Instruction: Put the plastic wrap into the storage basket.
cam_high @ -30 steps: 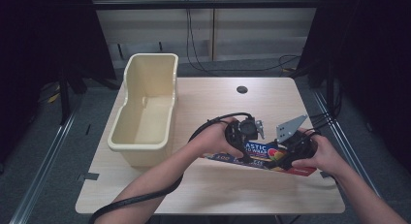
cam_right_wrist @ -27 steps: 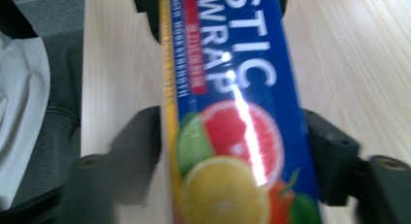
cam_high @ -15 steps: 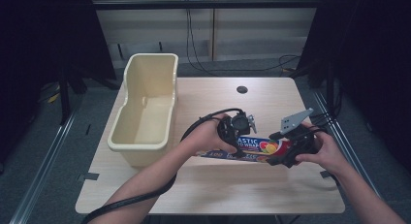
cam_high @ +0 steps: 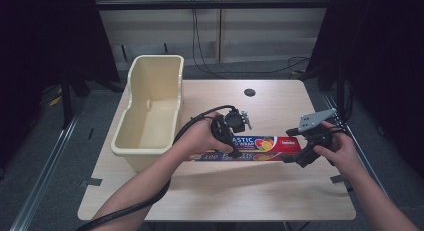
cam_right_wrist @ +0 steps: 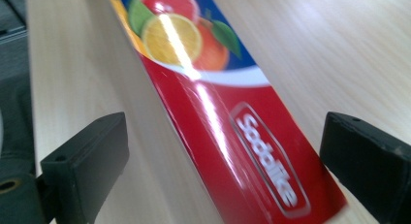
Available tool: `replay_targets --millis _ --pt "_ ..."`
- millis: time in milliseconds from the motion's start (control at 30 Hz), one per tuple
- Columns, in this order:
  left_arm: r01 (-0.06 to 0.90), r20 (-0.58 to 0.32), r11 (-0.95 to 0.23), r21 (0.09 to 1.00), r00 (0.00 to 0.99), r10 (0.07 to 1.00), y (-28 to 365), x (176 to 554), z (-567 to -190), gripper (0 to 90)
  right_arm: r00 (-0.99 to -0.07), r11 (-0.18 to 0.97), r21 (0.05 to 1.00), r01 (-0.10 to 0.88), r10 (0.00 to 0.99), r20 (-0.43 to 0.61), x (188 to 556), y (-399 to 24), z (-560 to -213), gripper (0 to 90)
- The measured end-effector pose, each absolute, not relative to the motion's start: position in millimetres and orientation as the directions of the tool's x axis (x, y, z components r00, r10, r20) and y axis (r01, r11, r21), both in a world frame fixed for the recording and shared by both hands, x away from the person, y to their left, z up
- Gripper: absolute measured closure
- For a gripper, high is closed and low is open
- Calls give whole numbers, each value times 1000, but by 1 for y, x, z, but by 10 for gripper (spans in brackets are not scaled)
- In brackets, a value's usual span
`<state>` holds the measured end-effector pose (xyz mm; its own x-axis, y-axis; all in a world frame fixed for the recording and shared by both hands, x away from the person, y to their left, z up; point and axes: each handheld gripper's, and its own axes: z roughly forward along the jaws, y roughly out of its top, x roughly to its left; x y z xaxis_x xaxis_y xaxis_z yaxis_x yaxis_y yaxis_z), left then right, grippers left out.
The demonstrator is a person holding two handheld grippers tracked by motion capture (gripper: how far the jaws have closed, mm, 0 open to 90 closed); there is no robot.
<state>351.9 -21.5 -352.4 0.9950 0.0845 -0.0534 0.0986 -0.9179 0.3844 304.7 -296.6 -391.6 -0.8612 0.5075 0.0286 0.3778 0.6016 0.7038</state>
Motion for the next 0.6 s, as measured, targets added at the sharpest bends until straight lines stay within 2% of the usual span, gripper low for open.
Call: replay_targets --millis 600 --pt "196 -82 -892 406 981 178 1 353 -326 402 -818 568 695 442 573 51 299 -305 -403 24"
